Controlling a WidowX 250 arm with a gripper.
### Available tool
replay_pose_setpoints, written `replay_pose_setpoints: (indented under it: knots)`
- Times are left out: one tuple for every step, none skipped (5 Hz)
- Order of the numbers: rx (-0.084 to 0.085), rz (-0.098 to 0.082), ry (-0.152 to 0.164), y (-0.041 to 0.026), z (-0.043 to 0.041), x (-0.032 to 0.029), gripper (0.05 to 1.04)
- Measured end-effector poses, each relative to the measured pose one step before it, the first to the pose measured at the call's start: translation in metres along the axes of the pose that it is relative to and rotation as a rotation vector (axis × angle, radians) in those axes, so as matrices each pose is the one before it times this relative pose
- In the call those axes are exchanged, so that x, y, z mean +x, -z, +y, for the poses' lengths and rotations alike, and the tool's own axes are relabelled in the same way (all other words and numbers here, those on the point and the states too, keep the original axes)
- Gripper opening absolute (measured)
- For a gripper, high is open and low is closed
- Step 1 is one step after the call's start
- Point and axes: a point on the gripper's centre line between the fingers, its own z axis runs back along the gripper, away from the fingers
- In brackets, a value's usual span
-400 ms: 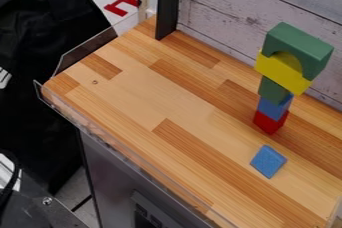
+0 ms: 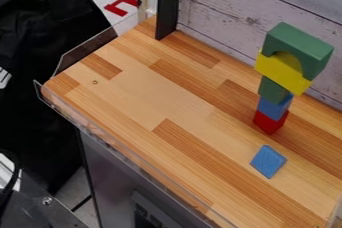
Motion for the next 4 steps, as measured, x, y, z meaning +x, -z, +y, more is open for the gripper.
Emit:
replay_pose_setpoints:
  knots:
    - [0.0039, 0.0016, -0.0079, -0.01129, 0.01098, -0.01093, 0.999]
    - [-0.0082, -0.0072, -0.0292, -0.00577, 0.00862, -0.00458, 0.999]
    - [-0.0176, 0.0144, 0.006, -0.00861, 0.01834, -0.0127, 0.999]
    - [0.0059, 0.0338, 0.0031, -0.00007, 0.01827, -0.01847, 0.999]
